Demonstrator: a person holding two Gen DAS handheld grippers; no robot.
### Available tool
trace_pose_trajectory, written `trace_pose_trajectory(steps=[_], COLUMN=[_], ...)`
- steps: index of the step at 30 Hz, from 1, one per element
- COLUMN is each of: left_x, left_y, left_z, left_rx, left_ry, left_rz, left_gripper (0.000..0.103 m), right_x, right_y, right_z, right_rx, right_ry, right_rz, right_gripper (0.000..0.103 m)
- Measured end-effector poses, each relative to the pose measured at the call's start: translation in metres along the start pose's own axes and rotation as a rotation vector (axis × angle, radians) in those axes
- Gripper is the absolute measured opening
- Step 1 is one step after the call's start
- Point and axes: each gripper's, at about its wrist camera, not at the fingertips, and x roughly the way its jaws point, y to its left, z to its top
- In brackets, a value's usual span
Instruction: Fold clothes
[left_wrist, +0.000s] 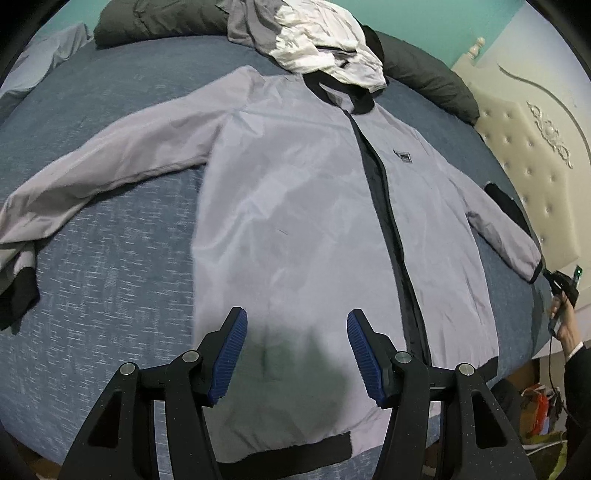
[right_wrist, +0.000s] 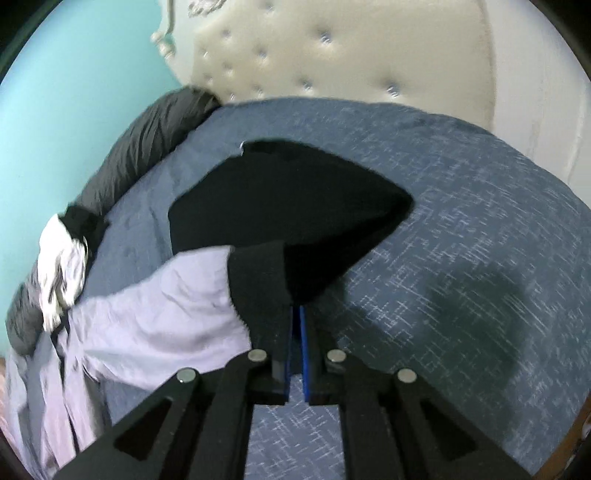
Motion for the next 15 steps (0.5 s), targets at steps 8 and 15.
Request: trace_pose_trajectory(steps=[8,15], left_x=[-0.026,-0.069], left_y=[0.075,0.18], left_z=[0.016,0.026], left_rx=[-0.115,-0.273], left_ry=[-0.056,-0.145], left_rz=[0.034,0.114], left_gripper=[0.061,0.061], right_x=[-0.034,-0.033], right_y=[0.058,0.142], right_z=[0.002,-0.03], right_rx=[-0.102,-0.151], right_ry=[-0.058,0.012], right_rz=[0.09,0.249], right_gripper=[0.01,0.025])
